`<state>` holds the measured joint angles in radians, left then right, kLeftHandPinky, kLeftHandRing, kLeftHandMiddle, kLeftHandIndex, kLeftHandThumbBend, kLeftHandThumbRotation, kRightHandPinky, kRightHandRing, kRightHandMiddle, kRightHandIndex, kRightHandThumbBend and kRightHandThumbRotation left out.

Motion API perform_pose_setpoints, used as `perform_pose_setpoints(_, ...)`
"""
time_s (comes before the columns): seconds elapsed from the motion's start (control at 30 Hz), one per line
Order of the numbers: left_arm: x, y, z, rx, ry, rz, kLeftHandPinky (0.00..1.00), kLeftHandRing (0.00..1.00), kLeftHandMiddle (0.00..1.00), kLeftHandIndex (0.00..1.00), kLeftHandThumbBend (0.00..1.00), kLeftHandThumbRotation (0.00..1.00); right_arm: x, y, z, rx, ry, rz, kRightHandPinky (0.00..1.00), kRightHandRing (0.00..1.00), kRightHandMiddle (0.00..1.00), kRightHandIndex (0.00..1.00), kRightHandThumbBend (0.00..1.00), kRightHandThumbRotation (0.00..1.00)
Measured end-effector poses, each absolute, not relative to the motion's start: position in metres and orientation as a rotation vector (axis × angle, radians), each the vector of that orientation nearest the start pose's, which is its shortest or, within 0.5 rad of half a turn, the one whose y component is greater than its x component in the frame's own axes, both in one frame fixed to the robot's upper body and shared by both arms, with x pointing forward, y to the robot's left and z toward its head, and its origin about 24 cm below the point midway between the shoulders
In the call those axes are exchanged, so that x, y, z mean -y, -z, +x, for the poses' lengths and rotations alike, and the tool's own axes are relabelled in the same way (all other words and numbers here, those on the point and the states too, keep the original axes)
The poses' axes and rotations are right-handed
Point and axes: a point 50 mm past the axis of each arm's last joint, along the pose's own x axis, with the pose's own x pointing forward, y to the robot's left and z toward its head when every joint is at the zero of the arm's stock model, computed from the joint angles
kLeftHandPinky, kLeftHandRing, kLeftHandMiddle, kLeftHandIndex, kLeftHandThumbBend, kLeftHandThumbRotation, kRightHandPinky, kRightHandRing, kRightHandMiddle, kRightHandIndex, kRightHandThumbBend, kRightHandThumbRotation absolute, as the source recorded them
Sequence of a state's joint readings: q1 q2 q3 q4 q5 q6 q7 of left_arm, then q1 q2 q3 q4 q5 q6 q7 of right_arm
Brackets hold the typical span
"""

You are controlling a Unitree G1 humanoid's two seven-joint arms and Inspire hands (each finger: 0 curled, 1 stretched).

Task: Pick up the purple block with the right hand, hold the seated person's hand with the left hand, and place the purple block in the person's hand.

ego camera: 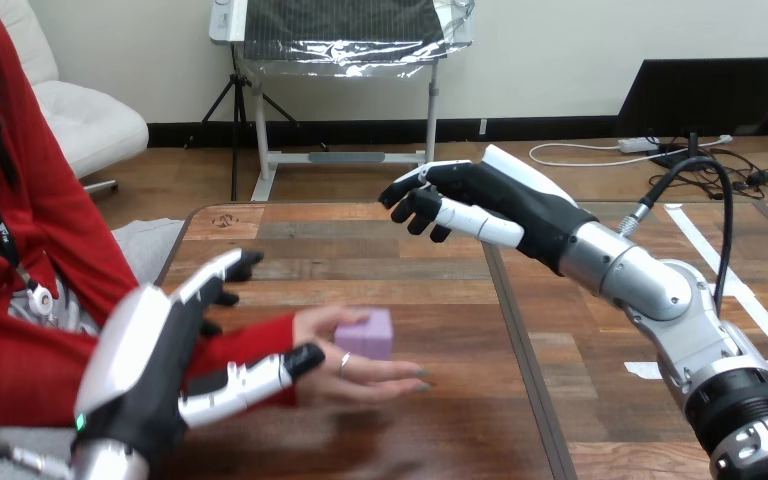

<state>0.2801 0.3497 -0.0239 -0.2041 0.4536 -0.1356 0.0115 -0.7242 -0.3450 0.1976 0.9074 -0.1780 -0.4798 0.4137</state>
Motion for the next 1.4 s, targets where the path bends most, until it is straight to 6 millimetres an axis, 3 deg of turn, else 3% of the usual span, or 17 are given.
perform_pose_setpoints(0.43,-0.199,-0.036,0.180,0.020,0.079,0.754,0.66,0.82,0.86,0.86,0.99,0.94,0.162,-0.075,0.353,0.109,-0.604,-0.595,0.65,0.74,0.78,0.81,0.98,1.00)
perform_pose_setpoints(0.53,-0.198,-0.035,0.177,0.028,0.053,0.722,0.66,0.82,0.85,0.84,0.94,0.98,0.166,-0.071,0.348,0.108,-0.593,-0.565,0.66,0.75,0.80,0.82,0.96,1.00)
perform_pose_setpoints(0.9,-0.187,-0.037,0.161,0.130,-0.004,0.507,0.73,0.82,0.83,0.81,0.85,1.00,0.177,-0.053,0.319,0.138,-0.538,-0.354,0.70,0.78,0.83,0.87,0.90,1.00)
perform_pose_setpoints(1.4,-0.173,-0.036,0.139,0.201,-0.009,0.324,0.74,0.81,0.81,0.76,0.69,1.00,0.173,-0.015,0.260,0.085,-0.487,-0.025,0.73,0.82,0.85,0.88,0.92,1.00)
